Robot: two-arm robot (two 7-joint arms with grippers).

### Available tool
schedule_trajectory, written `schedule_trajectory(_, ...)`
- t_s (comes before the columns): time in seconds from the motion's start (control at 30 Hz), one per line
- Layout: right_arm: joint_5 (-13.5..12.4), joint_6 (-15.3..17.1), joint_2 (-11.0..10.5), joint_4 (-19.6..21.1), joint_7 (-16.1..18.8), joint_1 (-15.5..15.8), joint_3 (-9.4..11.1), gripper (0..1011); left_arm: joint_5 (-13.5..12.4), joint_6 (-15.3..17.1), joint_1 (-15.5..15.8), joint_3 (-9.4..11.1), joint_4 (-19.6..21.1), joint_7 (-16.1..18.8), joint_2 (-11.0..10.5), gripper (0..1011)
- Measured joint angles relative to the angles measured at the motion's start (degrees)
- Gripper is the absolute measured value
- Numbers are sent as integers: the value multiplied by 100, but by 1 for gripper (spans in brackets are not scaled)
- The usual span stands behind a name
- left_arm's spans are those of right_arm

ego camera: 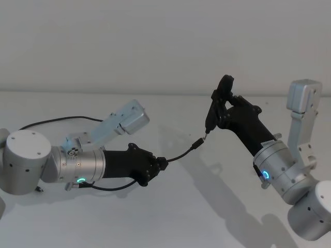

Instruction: Pick up the data cable with the one hand.

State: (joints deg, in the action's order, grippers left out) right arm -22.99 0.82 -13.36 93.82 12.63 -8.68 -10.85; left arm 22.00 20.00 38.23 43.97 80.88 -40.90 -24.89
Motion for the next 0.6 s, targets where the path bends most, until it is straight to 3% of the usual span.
schedule_trajectory(0.6, 29, -15, 20, -38, -3, -20, -8, 274, 0, 0, 0, 0, 0, 0, 0, 64)
